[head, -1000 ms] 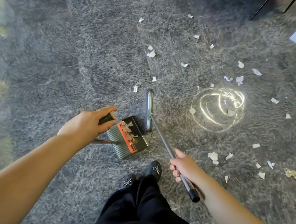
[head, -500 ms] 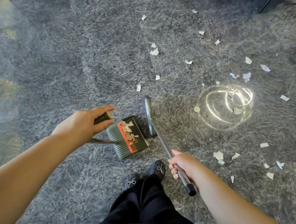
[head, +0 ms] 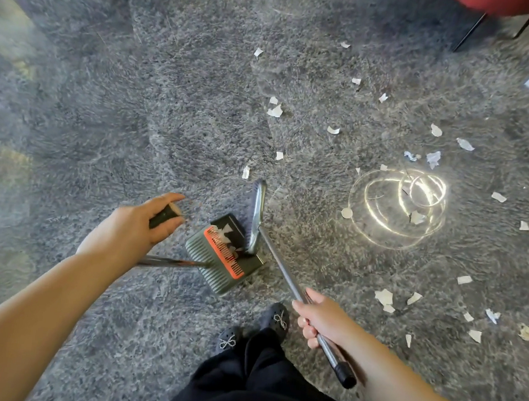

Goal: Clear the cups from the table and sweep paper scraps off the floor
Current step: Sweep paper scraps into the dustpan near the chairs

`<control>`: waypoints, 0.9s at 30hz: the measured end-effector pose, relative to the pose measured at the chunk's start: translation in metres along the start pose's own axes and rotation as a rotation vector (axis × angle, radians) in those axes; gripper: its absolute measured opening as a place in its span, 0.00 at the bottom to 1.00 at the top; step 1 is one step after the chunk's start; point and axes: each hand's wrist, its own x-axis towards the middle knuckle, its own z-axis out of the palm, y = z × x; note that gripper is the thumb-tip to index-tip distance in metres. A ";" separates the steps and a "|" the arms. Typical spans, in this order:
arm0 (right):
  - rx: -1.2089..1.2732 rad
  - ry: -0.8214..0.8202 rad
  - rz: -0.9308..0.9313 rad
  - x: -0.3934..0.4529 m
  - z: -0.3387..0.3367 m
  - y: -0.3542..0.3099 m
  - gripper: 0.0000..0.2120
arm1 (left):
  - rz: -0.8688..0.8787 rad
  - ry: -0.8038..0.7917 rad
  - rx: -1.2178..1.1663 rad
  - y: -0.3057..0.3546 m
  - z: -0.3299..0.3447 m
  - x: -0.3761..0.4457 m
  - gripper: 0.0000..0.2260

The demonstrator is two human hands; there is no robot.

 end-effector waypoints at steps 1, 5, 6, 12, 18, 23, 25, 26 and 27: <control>0.010 0.008 -0.006 -0.001 -0.003 -0.006 0.22 | -0.009 0.022 -0.016 0.000 -0.004 0.002 0.19; -0.016 0.068 -0.054 0.001 -0.018 -0.038 0.24 | -0.019 0.082 -0.071 0.004 -0.025 0.017 0.18; -0.019 0.084 -0.067 0.002 -0.022 -0.049 0.26 | -0.013 0.100 -0.076 0.006 -0.031 0.024 0.18; 0.000 0.150 -0.081 0.018 -0.034 -0.112 0.22 | 0.050 0.153 -0.102 0.005 -0.062 0.079 0.18; 0.024 0.252 -0.056 0.042 -0.023 -0.171 0.18 | 0.092 0.120 -0.131 -0.011 -0.090 0.157 0.16; 0.064 0.302 -0.033 0.058 -0.016 -0.211 0.21 | 0.113 0.059 -0.121 -0.021 -0.105 0.216 0.16; 0.109 0.319 -0.026 0.067 -0.016 -0.222 0.19 | 0.125 0.049 -0.114 -0.019 -0.111 0.239 0.17; 0.132 0.327 -0.022 0.071 -0.017 -0.227 0.19 | 0.134 0.039 -0.100 -0.016 -0.114 0.250 0.18; 0.145 0.329 -0.018 0.073 -0.017 -0.231 0.17 | 0.142 0.031 -0.087 -0.012 -0.116 0.258 0.18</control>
